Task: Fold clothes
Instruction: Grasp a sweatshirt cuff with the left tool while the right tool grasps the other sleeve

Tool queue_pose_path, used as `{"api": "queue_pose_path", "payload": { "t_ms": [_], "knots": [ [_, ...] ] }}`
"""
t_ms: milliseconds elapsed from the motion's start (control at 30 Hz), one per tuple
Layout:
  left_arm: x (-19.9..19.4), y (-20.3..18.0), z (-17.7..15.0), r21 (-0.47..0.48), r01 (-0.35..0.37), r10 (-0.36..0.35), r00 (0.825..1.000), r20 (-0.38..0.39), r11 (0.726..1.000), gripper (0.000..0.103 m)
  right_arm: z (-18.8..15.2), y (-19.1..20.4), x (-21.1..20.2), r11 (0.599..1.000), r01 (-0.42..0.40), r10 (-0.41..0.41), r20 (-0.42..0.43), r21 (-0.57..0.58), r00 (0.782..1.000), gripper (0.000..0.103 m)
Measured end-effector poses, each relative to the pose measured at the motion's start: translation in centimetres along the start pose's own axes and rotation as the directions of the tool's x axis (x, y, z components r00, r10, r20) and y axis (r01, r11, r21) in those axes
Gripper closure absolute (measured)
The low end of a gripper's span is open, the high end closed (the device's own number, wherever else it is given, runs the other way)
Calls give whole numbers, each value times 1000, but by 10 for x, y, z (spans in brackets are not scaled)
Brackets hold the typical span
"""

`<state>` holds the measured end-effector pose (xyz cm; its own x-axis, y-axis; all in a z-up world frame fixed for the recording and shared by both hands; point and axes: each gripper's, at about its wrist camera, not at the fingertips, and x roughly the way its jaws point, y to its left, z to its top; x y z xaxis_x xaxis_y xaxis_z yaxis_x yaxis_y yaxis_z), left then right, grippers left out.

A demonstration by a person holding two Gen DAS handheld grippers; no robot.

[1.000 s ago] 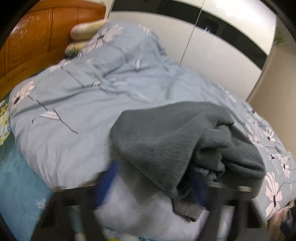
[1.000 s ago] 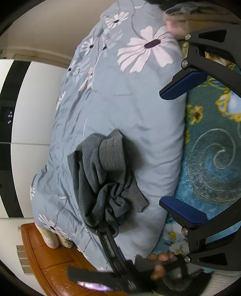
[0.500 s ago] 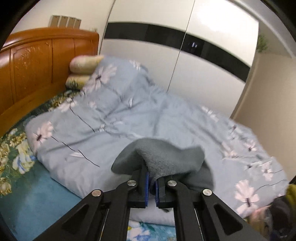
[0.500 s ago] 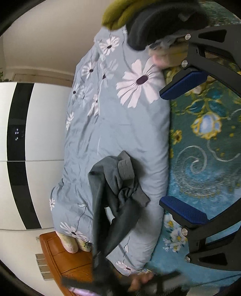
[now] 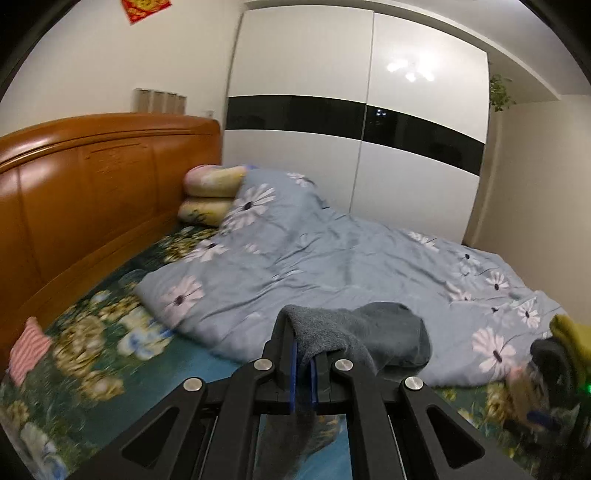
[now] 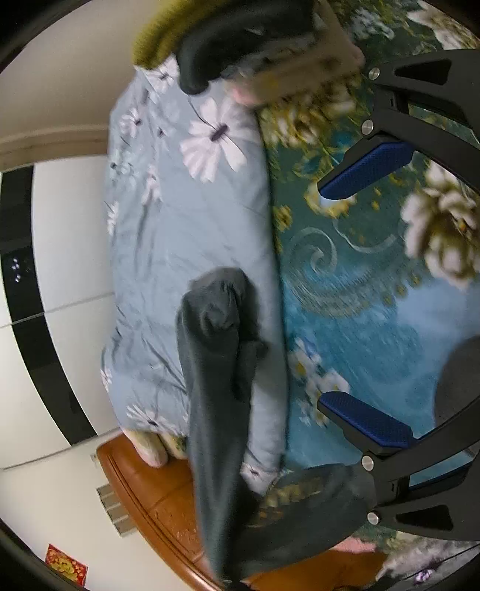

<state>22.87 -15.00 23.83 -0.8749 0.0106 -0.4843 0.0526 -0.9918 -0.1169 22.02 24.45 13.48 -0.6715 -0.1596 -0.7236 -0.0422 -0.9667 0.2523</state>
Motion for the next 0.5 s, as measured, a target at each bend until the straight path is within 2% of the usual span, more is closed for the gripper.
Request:
{"api": "queue_pose_path", "payload": {
  "t_ms": [67,133,267,367,500],
  "knots": [
    [-19,19,-14,18,-37,37,999,-9,999,98,-7,4,0,999,-32,32,-22,9,999,0],
    [-24,36,-27,23,-57,58,997,-49,998,98,-13,9,3,998,-62,63,-43,27,997,0],
    [-24,75,-56,-18,-152,148,979,-142,988,98,-20,17,9,993,-107,111,-64,55,992,0],
    [-25,99,-74,-86,-157,138,971,-196,984,98,-24,20,14,989,-127,132,-70,70,989,0],
    [-20,105,-91,-75,-162,141,962,-234,984,98,-22,19,40,973,-192,208,-126,128,970,0]
  ]
}}
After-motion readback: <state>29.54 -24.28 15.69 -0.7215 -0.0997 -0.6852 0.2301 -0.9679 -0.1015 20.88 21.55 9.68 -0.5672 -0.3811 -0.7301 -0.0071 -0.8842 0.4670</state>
